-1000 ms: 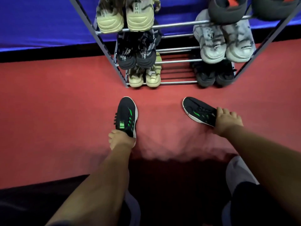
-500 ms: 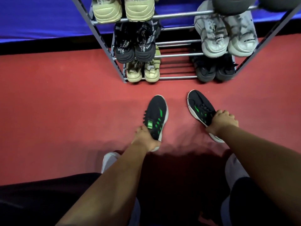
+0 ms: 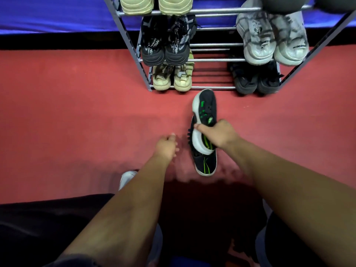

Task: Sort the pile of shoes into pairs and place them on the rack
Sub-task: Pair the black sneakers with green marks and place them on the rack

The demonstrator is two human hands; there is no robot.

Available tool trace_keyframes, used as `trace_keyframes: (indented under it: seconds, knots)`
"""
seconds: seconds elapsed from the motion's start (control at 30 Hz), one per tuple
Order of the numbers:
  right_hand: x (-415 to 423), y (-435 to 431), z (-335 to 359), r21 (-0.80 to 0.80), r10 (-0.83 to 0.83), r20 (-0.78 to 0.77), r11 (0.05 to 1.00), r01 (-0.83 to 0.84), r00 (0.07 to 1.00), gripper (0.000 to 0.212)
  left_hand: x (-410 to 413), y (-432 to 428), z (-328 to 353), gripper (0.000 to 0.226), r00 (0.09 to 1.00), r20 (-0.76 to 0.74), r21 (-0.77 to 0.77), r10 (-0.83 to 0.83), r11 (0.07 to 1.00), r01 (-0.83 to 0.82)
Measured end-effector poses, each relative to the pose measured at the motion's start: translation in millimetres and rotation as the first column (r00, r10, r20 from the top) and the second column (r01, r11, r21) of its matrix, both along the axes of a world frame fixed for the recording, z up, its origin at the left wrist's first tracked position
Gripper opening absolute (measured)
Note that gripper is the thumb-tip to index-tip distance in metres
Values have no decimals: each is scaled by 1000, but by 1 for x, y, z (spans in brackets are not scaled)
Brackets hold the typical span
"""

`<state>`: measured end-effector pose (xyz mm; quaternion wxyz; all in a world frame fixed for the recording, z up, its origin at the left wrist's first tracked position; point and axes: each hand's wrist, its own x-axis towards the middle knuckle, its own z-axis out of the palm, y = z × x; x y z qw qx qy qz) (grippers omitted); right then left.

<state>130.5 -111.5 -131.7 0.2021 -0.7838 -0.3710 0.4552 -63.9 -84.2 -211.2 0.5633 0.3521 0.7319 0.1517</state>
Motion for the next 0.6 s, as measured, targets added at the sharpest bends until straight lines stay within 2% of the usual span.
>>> trace_keyframes:
  seconds: [0.03,0.1,0.17,0.23,0.3,0.37,0.43,0.5,0.6]
  knots:
    - [-11,0,-2,-4,111,-7,994,-111,994,48,-4,5,4,45,998,-16,23,55,998,-55]
    - [-28,-3,-13,-49,333,16,942,-332,943,53,-16,12,8,55,976,-210,75,53,997,-38]
    - [-34,-8,-24,-95,444,153,896,-434,883,52,-24,13,9,57,936,-353,72,-1,997,28]
    - [-33,-22,-32,-139,430,388,902,-410,815,55,-30,7,5,60,937,-332,-1,-104,994,110]
    - [-36,-34,-42,-221,411,557,911,-348,722,70,-35,-3,-6,71,918,-323,-65,-231,973,222]
    - [-39,-45,-54,-334,444,572,894,-298,690,99,-36,-17,-14,91,822,-417,-86,-388,917,389]
    - [-39,-52,-61,-427,488,502,858,-287,714,126,-30,-25,-7,109,721,-505,-93,-473,861,500]
    - [-38,-57,-67,-445,508,461,842,-305,728,138,-23,-26,-1,115,659,-555,-94,-507,826,556]
    - [-44,-66,-77,-408,523,511,846,-343,682,142,-18,-22,-4,109,628,-577,-124,-522,816,564]
